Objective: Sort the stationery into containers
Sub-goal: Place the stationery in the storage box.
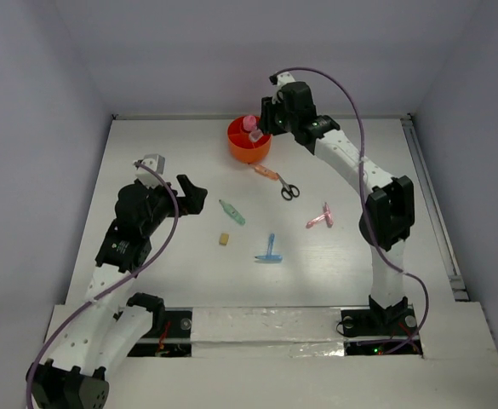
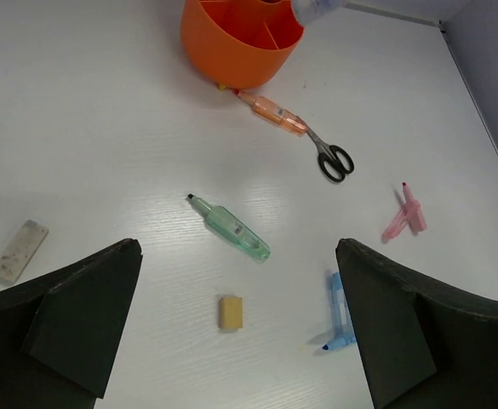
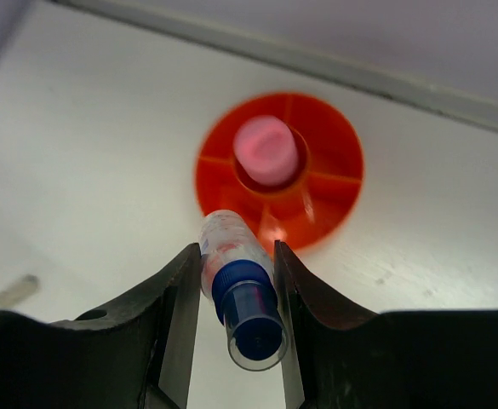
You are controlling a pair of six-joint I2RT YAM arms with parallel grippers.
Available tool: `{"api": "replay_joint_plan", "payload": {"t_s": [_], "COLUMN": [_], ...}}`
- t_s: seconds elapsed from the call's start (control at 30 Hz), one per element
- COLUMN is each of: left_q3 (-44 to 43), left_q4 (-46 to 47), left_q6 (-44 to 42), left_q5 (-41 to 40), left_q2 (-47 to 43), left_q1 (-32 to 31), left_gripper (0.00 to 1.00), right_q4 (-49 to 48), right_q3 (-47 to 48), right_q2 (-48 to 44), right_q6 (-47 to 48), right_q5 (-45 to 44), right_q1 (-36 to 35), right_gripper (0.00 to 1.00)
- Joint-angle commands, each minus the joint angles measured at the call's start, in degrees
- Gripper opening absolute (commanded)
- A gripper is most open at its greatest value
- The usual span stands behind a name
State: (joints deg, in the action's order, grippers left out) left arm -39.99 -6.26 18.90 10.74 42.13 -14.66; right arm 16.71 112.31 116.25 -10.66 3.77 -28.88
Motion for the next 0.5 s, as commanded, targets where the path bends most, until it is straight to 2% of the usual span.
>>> {"api": "replay_joint_plan", "payload": {"t_s": [0.0, 0.23, 0.47], "left_q3": [-1.2, -1.3, -1.2], "left_q4": [1.3, 1.4, 1.5], "left_q6": [-2.0, -2.0, -2.0], "left_q5": [0.1, -0.1, 0.1], "left_q2": [-0.9, -0.2, 0.1], "left_q1": [-0.2, -0.2, -0.2], "left_gripper": [0.99, 0.99, 0.99], "right_q4": [6.6, 7.5, 5.7], "right_q3": [4.9, 8.9, 9.1], "right_q2": [1.4, 6.4, 6.7], "right_q6": [5.6, 7.1, 6.3], "right_q5": [-5.6, -7.0, -6.6], "right_q1": [-0.2, 0.8, 0.8], "right_gripper": [0.05, 0.04, 0.04]}}
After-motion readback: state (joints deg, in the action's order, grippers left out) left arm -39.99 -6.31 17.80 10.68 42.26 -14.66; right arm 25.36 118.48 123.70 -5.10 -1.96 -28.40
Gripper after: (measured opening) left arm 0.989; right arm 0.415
